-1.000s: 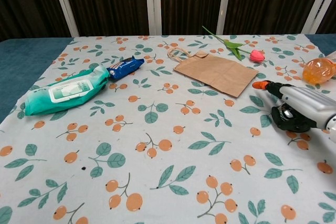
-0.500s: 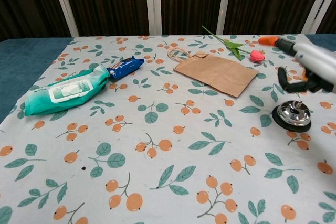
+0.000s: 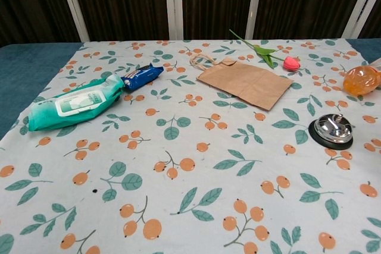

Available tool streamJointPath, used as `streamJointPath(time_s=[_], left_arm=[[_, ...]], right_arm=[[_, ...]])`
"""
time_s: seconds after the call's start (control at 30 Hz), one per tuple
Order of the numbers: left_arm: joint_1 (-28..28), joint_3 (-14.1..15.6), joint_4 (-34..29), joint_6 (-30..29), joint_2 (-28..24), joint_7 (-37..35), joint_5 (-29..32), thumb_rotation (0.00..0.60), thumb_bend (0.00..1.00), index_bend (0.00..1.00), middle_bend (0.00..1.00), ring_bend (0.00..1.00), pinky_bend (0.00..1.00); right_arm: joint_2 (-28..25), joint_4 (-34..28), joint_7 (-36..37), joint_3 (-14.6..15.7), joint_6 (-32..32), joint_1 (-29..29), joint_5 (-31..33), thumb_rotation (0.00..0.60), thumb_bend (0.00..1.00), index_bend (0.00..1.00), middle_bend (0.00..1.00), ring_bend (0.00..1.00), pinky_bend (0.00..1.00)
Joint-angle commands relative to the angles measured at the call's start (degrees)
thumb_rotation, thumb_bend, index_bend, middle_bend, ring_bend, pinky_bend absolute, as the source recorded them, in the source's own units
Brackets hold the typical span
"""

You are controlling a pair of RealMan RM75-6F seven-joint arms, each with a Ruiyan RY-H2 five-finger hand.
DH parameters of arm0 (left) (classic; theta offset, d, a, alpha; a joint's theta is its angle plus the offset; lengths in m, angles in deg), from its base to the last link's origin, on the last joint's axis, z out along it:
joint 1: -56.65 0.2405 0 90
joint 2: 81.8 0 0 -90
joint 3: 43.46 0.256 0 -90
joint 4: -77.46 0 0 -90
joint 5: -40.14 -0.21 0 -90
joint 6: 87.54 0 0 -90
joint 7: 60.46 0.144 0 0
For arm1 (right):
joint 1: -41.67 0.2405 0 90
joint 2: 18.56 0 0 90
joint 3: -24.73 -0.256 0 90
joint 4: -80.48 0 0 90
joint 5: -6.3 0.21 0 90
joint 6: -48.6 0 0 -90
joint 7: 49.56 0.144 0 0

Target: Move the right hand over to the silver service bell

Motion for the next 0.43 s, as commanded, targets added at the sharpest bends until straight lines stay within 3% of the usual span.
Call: streamJointPath(time_s=[0.03, 0.23, 0.43], left_arm=[[0.26, 0.08, 0.24, -0.35, -0.34, -1.03, 0.0, 0.6, 0.33, 0.05, 0.0, 0.0, 0.1], [0.6, 0.3, 0.7, -0.72, -0.79, -2.6, -0.16, 0.6, 0.33, 0.05, 0.0, 0.0, 0.1], [0.96, 0.13, 0.99, -1.33, -0.89, -3.29, 0.12, 0.6, 0.33, 0.05, 0.0, 0.0, 0.1]], right_arm=[[-0.63, -0.33, -2.72, 2.9, -3.44, -3.51, -2.59, 0.6, 0.79, 0.0, 0.0, 0.0, 0.0], [1.87, 3.17, -4.57, 4.96, -5.08, -6.17, -3.95, 0.6, 0.79, 0.0, 0.0, 0.0, 0.0], [4.82, 8.18, -3.82, 4.71, -3.38, -6.35, -1.86, 0.6, 0.79, 0.0, 0.0, 0.0, 0.0]])
